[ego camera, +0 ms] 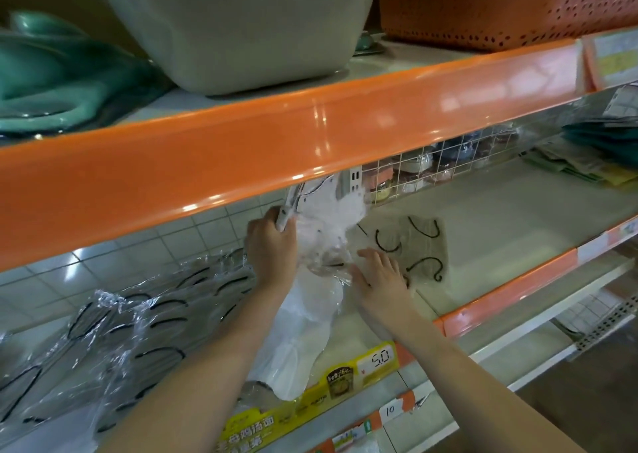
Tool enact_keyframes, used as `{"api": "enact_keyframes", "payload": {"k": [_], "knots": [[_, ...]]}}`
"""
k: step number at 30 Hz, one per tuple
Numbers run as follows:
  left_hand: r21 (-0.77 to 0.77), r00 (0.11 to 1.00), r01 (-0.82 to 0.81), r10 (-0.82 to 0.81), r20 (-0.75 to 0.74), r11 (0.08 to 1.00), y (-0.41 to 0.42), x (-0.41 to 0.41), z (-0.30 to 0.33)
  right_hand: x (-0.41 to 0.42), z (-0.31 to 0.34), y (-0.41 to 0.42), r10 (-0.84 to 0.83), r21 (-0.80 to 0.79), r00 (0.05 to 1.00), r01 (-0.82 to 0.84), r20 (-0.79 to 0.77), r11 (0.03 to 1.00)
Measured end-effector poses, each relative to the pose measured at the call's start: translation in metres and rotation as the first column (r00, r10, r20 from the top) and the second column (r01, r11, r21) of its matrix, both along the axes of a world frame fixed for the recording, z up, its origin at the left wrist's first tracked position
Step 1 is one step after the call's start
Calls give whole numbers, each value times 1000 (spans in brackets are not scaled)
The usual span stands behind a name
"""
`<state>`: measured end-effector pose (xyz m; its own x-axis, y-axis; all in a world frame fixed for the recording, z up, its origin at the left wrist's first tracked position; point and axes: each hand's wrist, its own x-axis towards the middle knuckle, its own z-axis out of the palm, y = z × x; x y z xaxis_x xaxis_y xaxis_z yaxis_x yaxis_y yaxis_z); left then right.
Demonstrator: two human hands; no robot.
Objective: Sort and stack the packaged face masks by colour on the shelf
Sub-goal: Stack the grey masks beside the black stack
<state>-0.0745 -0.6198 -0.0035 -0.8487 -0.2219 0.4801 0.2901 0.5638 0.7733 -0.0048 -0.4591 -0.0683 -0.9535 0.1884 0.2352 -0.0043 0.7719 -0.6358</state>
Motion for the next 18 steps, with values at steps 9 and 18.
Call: {"api": "enact_keyframes", "payload": {"k": [9, 18], "knots": [[-612, 930, -102, -142, -338, 784, -59, 35, -12, -6, 33, -19, -177, -567, 981, 100, -83, 818], [-788, 964, 256, -85, 252, 560, -99, 77, -49, 1, 21, -49, 93, -274, 990, -61, 103, 960]]}}
